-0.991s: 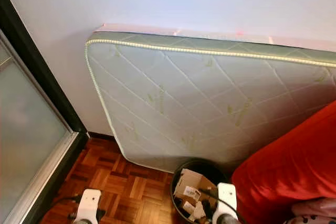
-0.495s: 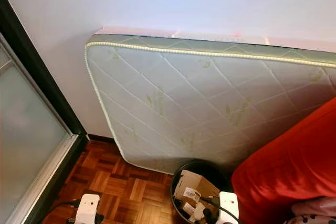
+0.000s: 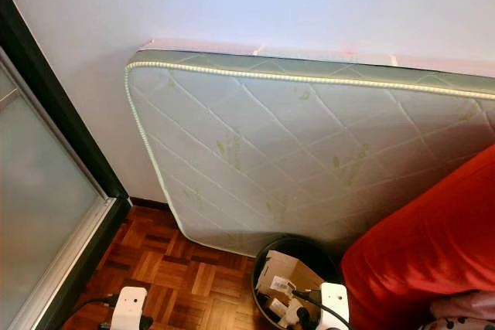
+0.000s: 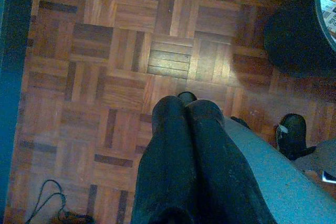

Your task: Clean up the room

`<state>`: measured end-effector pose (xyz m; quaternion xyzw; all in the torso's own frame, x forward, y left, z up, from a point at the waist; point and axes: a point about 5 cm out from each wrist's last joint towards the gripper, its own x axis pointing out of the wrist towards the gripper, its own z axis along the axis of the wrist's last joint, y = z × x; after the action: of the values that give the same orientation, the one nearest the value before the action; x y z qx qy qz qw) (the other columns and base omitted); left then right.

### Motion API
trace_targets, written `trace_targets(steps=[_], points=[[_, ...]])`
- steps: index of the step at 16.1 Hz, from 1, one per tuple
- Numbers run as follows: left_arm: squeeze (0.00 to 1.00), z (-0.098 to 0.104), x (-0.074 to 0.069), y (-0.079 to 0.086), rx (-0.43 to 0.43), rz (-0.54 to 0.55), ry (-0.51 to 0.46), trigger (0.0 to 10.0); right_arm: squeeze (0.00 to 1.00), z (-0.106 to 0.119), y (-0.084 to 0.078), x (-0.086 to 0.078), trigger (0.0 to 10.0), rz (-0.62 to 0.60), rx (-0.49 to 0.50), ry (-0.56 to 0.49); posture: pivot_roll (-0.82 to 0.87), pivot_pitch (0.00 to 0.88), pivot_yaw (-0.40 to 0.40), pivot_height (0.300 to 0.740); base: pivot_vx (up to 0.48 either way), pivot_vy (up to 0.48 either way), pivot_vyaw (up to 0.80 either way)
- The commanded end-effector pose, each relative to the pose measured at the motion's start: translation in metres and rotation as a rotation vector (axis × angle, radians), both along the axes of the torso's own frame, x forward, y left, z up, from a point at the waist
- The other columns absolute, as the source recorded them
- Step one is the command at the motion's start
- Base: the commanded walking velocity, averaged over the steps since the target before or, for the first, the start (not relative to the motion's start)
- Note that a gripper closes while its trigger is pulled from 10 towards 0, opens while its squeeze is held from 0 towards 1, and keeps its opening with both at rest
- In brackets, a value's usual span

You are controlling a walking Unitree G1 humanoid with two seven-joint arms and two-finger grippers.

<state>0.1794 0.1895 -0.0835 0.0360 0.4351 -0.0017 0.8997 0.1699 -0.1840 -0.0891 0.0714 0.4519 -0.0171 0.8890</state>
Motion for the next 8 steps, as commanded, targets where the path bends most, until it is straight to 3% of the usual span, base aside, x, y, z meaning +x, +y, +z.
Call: trace_targets(steps=[1, 8], points=[[0.00, 0.001, 0.000, 0.002, 0.016, -0.013, -0.005, 10.0, 0.00, -0.002, -0.001, -0.003, 10.0, 0.004, -0.005, 0.021, -0.01, 0.015, 0.001, 0.740, 0.000, 0.000, 0.00], [0.00, 0.002, 0.003, 0.000, 0.011, -0.011, -0.015, 10.0, 0.00, 0.004, 0.000, 0.010, 10.0, 0.007, -0.003, -0.010, -0.01, 0.050, -0.004, 0.740, 0.000, 0.000, 0.00]])
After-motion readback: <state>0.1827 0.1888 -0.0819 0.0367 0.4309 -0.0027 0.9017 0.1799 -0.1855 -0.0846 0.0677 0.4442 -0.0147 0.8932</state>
